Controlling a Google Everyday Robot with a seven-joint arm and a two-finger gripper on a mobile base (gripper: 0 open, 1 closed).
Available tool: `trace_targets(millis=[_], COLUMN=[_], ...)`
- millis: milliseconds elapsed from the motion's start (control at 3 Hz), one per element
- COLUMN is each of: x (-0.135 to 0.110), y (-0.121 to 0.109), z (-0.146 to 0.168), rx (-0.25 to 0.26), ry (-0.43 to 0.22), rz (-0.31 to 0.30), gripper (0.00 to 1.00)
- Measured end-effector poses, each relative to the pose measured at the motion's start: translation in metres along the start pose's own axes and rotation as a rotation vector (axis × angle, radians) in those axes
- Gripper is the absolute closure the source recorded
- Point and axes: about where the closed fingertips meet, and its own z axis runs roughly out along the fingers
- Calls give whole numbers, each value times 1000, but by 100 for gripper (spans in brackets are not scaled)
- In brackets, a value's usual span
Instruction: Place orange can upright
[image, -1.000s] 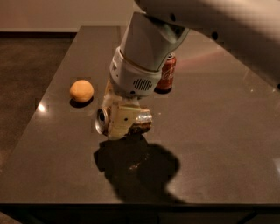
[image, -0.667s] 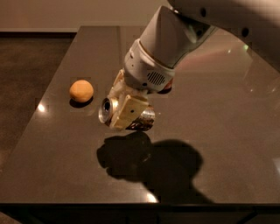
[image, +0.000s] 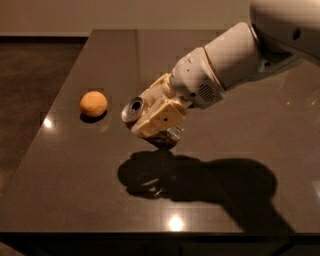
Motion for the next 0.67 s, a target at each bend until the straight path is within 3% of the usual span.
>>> trace_targets(millis=[667], x=[7], y=[-5], z=[-12], rx=[67], ry=[-262], rz=[82], gripper=[100])
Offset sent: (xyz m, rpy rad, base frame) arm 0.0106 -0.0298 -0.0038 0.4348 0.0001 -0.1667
